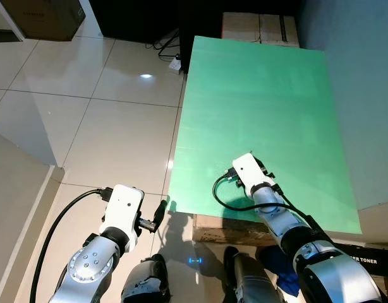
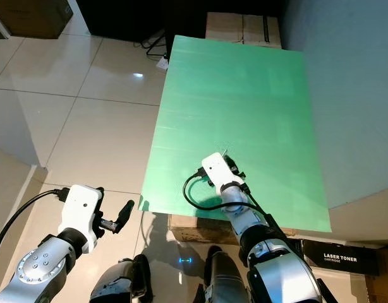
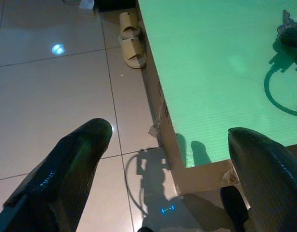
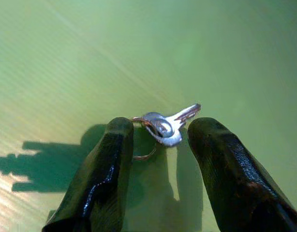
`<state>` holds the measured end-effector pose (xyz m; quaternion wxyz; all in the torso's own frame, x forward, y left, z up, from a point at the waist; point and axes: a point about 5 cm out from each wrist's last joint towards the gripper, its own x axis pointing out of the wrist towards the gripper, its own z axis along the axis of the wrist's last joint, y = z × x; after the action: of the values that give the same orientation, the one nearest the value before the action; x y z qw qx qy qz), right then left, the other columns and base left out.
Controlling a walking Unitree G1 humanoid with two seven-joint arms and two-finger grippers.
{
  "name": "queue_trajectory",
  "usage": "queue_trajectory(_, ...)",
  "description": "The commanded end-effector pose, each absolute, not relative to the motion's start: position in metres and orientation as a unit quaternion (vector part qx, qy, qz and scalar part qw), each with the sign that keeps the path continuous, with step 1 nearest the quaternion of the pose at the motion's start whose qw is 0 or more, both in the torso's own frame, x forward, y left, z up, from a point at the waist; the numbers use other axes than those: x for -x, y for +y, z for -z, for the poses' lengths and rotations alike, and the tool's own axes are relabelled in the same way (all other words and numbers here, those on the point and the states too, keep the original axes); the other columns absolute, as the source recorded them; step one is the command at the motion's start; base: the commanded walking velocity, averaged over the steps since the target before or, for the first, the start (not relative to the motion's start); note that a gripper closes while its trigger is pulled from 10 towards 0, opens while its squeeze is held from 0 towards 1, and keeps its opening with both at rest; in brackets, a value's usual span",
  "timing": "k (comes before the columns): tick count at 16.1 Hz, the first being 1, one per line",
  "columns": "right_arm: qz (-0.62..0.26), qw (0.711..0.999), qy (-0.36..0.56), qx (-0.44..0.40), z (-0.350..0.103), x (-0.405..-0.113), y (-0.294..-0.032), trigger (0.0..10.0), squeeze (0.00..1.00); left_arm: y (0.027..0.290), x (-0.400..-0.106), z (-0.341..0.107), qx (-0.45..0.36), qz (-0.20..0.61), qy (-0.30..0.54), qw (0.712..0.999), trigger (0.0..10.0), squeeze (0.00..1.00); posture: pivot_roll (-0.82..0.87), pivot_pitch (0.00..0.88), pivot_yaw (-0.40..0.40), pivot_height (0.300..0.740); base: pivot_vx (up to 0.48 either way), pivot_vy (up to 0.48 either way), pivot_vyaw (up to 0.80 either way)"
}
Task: Hang keys on a hook
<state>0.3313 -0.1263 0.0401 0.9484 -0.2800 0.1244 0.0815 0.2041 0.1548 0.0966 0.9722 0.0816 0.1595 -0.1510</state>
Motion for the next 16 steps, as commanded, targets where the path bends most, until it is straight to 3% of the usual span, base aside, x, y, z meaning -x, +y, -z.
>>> queue_trajectory(1,-0.084,0.948,0.133,0.276,-0.035,-0.327,-0.126,10.0,0.0,0.157,-0.2,-0.096,-0.087,0.149,0.166,0.971,10.0,0.0,0.04,0.303,0.034,0.723,0.0,0.0,0.0)
queue_trajectory(2,-0.083,0.949,0.14,0.27,-0.033,-0.326,-0.127,10.0,0.0,0.156,-0.2,-0.096,-0.087,0.15,0.166,0.971,10.0,0.0,0.04,0.304,0.033,0.723,0.0,0.0,0.0)
queue_trajectory(3,-0.083,0.949,0.148,0.267,-0.031,-0.325,-0.129,1.6,0.0,0.156,-0.2,-0.096,-0.087,0.149,0.166,0.971,10.0,0.0,0.04,0.304,0.033,0.723,0.0,0.0,0.0)
queue_trajectory(4,-0.087,0.949,0.154,0.263,-0.028,-0.323,-0.129,0.0,0.0,0.156,-0.2,-0.096,-0.087,0.149,0.167,0.971,10.0,0.0,0.04,0.304,0.033,0.723,0.0,0.0,0.0)
queue_trajectory(11,-0.09,0.952,0.134,0.261,-0.031,-0.323,-0.126,0.0,0.0,0.156,-0.199,-0.095,-0.087,0.151,0.169,0.97,10.0,0.0,0.03,0.304,0.031,0.723,0.0,0.0,0.0)
queue_trajectory(16,-0.086,0.959,0.062,0.261,-0.062,-0.341,-0.12,0.0,0.0,0.155,-0.203,-0.095,-0.086,0.15,0.165,0.971,10.0,0.0,0.02,0.296,0.023,0.723,0.0,0.0,0.0)
